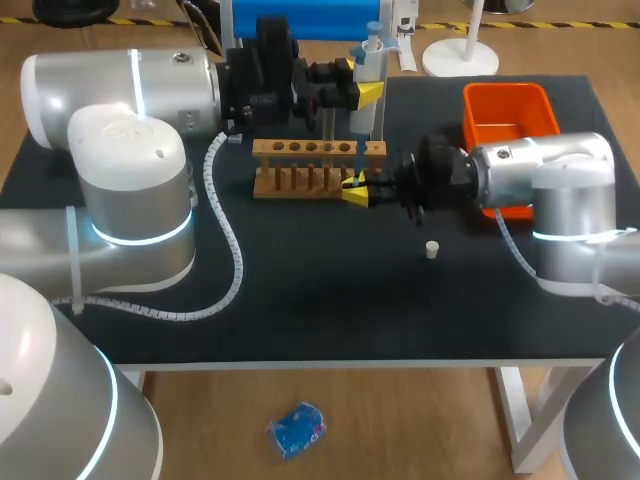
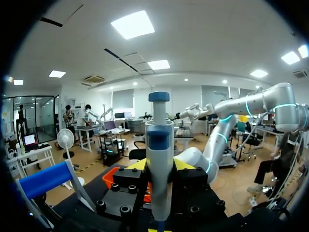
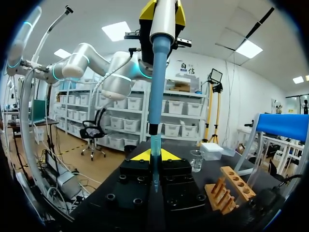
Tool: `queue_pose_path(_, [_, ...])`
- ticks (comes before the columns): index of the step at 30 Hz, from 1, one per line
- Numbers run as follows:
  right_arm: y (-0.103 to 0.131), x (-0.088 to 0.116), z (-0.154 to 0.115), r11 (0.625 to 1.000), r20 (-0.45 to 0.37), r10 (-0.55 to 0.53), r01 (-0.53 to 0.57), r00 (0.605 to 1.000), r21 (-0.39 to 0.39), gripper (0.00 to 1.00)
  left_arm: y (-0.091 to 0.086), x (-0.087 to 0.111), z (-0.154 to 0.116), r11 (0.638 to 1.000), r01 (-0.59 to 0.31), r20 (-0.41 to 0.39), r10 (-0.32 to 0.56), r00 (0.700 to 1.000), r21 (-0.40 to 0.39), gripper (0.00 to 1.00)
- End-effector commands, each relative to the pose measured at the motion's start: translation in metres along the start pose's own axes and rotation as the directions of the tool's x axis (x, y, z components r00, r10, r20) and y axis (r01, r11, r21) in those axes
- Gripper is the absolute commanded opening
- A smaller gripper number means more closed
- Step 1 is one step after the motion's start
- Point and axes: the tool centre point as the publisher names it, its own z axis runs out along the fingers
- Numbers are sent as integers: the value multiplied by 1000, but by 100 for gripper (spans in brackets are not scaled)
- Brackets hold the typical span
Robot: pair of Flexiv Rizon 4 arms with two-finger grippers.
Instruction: Invert the test tube, pick up the pipette, mount the tip to pipette, aspirate from beaker and dispense into the tube, eject the tip, return the pipette, and cap with the stopper.
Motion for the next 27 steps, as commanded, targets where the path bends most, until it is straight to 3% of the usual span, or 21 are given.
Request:
queue_pose_path(1, [2,-1,1,1000,-10,-4,4,1000,24,0,1,0,-1,1000,0,-2,0,1000,2,0])
queue_pose_path(27, [2,3,-4,1000,9,-26,26,1000,2,0,1,0,-1,1000,0,-2,0,1000,2,0])
